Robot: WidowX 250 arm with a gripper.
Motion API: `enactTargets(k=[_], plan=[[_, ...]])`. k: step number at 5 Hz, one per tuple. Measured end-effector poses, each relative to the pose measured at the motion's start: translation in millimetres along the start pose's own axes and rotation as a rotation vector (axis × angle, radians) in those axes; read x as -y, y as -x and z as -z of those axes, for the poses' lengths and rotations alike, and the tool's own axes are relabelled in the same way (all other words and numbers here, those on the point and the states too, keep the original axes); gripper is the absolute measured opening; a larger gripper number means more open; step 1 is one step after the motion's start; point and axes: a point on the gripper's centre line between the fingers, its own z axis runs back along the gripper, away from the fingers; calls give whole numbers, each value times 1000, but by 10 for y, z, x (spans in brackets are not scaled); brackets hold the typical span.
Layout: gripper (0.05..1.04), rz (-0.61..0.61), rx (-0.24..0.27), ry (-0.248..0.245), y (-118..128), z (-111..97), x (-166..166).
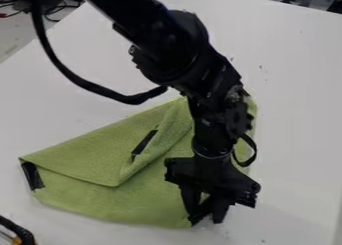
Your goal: Fold the cloth from bottom right to top left
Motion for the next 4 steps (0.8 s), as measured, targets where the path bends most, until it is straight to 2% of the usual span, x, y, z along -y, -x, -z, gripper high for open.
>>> enactTargets(k=[1, 2, 3, 4], plan=[[225, 7, 10, -18, -14, -13, -21], [118, 4, 26, -62, 0, -109, -8], [78, 0, 80, -104, -84, -340, -30], [73, 0, 88, -141, -233, -543, -164]])
